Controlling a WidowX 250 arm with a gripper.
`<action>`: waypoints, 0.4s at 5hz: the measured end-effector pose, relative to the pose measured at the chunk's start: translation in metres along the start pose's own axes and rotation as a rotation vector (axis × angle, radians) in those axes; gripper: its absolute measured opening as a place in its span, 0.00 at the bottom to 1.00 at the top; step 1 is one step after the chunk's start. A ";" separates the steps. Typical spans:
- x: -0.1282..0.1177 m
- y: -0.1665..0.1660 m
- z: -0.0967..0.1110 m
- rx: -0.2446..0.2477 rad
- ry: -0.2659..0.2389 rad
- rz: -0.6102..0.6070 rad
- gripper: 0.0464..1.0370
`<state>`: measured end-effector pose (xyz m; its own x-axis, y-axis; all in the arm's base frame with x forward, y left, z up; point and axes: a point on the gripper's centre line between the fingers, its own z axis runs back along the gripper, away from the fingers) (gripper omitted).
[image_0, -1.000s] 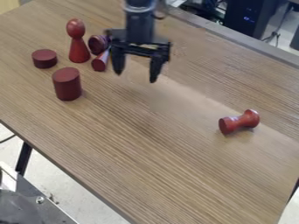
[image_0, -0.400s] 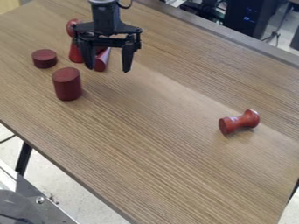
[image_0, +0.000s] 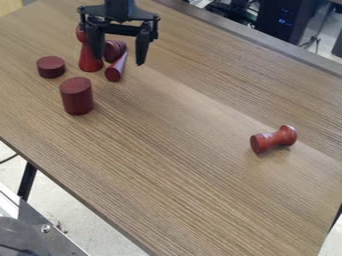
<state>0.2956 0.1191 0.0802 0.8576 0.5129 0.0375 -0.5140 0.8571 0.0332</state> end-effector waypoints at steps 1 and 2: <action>0.000 0.011 -0.001 0.010 0.007 0.040 0.96; -0.009 0.027 -0.005 -0.015 0.065 0.124 0.96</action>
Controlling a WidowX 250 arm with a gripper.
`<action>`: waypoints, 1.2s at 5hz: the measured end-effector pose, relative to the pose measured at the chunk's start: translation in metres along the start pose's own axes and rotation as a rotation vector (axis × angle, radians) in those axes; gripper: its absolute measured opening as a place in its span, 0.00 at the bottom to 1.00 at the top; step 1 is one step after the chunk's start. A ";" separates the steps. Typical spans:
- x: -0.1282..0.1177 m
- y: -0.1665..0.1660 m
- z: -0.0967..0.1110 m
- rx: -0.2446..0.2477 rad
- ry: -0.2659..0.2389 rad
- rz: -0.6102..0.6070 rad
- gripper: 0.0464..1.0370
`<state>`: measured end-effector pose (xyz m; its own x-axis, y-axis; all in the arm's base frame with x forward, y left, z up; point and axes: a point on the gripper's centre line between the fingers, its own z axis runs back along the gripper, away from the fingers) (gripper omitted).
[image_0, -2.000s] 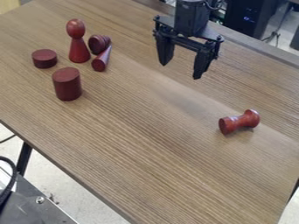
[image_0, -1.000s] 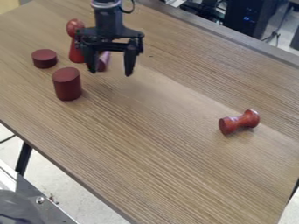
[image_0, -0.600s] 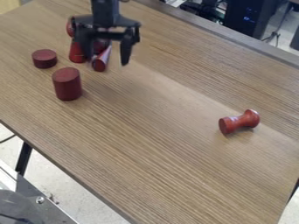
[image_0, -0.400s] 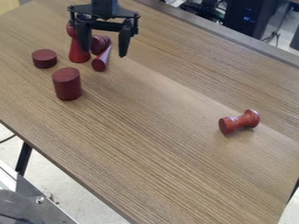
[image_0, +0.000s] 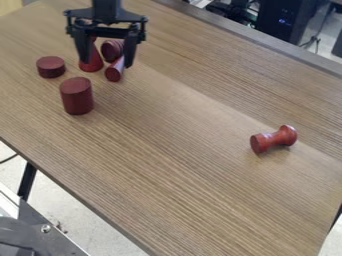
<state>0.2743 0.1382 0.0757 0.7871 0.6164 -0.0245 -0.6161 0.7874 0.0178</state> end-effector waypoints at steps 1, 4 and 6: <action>-0.015 0.013 -0.011 -0.021 0.075 0.059 0.96; -0.028 0.033 -0.021 -0.132 0.152 0.195 0.96; -0.029 0.035 -0.021 -0.139 0.160 0.218 0.96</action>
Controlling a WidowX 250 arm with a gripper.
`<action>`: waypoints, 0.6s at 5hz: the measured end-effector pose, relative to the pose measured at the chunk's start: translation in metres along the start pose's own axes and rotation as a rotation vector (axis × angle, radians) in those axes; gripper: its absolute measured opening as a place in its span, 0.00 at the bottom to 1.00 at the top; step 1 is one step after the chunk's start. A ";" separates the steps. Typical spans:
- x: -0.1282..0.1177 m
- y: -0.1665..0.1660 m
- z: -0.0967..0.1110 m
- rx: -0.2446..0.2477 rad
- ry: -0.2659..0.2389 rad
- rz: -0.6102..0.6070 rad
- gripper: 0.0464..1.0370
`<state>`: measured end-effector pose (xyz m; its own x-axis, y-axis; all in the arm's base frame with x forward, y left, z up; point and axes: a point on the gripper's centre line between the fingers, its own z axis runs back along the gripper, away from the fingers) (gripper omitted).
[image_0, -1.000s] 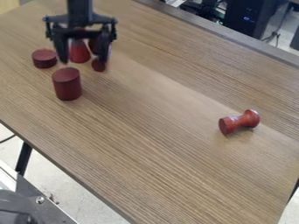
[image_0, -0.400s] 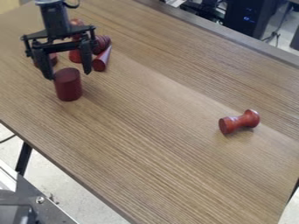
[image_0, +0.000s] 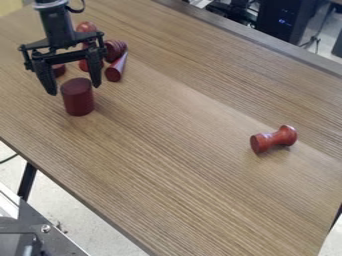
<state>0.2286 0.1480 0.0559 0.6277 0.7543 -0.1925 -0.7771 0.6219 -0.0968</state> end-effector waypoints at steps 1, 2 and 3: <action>0.002 -0.002 0.001 0.022 0.005 -0.012 0.96; 0.005 -0.005 -0.002 0.042 0.014 -0.022 0.96; 0.005 -0.015 -0.007 0.073 -0.011 -0.075 0.96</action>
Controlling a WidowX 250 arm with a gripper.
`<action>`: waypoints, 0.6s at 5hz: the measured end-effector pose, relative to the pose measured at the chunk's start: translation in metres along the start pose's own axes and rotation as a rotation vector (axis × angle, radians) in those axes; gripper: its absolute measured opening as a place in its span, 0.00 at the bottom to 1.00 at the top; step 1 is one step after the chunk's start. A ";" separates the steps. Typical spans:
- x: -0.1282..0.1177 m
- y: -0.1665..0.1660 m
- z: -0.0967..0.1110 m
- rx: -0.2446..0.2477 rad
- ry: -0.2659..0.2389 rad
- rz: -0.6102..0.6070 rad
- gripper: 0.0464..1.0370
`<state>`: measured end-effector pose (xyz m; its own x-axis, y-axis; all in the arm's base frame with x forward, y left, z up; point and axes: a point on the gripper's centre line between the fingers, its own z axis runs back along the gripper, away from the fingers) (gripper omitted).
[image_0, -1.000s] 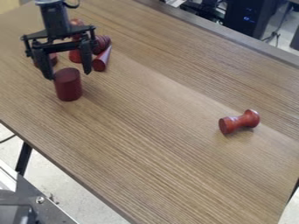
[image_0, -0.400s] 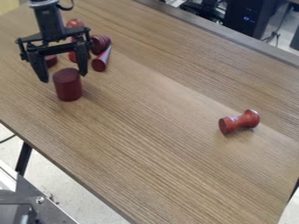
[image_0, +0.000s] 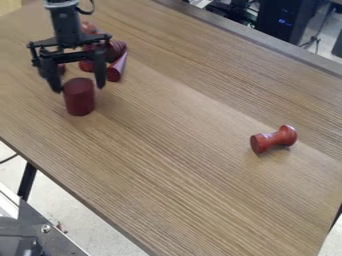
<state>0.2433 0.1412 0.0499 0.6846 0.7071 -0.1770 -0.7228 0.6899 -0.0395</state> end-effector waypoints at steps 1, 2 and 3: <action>-0.003 -0.005 -0.008 -0.021 0.017 0.000 0.96; -0.010 -0.005 -0.015 -0.042 0.045 0.010 0.96; -0.010 -0.003 -0.019 -0.055 0.039 0.017 0.93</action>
<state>0.2371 0.1288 0.0336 0.6690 0.7110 -0.2166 -0.7388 0.6679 -0.0897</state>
